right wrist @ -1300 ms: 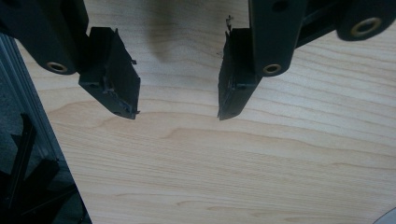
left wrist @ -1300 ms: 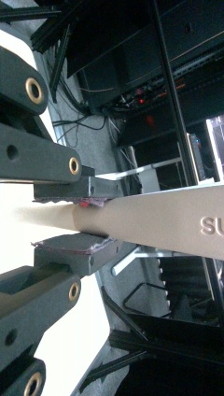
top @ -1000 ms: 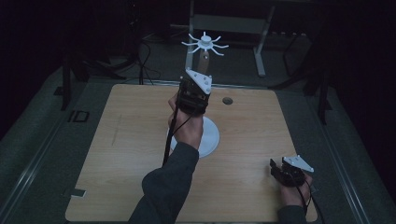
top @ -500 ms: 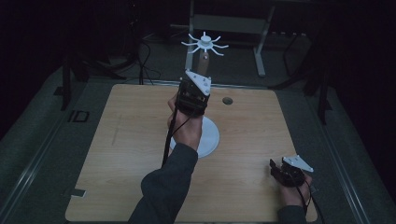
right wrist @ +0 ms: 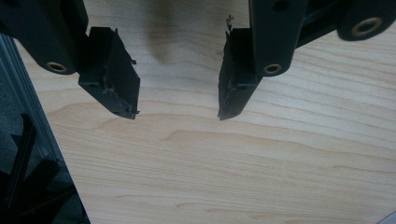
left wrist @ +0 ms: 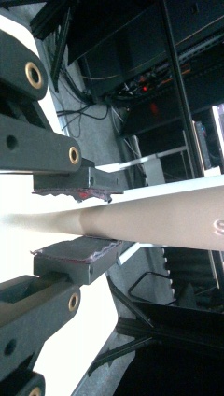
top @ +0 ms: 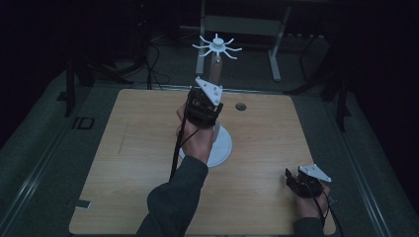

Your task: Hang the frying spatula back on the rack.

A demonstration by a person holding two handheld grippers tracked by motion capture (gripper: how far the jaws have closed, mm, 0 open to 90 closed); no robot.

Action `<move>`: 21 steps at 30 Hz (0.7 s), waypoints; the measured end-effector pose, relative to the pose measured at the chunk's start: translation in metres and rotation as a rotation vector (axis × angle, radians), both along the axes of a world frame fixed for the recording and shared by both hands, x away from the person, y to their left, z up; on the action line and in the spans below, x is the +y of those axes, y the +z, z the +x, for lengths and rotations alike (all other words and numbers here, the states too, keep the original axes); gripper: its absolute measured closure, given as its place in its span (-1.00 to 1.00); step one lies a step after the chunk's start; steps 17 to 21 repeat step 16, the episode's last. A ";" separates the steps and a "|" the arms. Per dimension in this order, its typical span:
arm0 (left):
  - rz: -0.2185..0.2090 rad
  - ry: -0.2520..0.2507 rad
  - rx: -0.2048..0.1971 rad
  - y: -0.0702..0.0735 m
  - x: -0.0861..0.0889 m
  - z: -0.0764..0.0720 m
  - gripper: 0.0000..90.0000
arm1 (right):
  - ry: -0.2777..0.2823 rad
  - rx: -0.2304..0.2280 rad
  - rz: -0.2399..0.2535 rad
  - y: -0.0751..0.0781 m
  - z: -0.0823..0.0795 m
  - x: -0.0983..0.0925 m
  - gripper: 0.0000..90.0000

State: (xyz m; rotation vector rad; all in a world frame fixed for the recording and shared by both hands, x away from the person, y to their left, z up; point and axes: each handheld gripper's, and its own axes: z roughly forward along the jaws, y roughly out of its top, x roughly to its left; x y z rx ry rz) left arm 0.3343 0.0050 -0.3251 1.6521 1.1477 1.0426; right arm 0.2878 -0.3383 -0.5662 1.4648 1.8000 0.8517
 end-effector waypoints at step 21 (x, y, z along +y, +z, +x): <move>-0.030 -0.113 0.016 -0.013 0.019 -0.027 0.33 | 0.006 0.027 0.000 -0.001 0.001 0.000 0.03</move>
